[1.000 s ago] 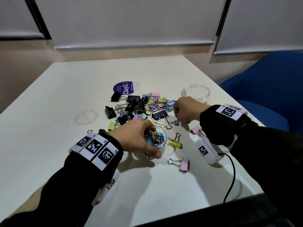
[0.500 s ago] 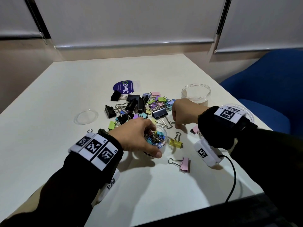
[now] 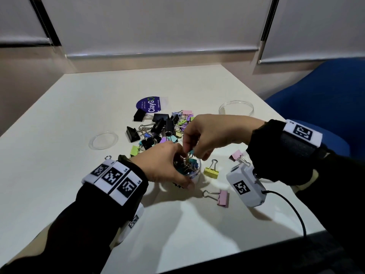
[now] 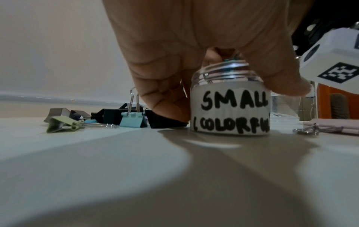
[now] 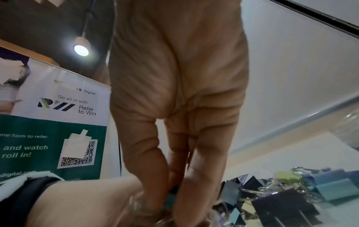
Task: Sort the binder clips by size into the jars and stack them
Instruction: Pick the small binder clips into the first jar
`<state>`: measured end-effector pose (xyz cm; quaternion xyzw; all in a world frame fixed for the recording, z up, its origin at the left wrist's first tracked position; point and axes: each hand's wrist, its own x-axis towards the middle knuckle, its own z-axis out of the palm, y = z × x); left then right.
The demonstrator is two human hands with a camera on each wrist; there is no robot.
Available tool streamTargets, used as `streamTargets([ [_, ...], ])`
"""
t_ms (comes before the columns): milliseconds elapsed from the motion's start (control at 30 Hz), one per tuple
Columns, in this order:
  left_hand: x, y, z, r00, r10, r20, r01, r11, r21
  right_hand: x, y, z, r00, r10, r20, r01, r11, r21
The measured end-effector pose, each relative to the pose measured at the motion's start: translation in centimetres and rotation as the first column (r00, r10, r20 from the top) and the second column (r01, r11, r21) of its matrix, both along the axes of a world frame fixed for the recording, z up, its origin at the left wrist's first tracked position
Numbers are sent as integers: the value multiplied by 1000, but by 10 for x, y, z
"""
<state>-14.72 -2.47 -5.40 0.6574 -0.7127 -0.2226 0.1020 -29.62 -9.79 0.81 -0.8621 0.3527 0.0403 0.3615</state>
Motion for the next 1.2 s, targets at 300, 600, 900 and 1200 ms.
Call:
streamTargets([
  [300,1,0,0,1000,8,26,-8,1000,15,-5,-19,-5,966,-184,183,173,982,75],
  [600,1,0,1,1000,30,3,-30,1000,0,-2,-57,-25,958,-281,-57,253,922,-295],
  [900,3,0,0,1000,18,4,-18,1000,21,2,-65,-39,957,-268,-106,212,903,-375],
  [1200,3,-1,0,1000,3,20,-4,1000,18,-1,-59,-34,977,-186,-103,155,954,-258],
])
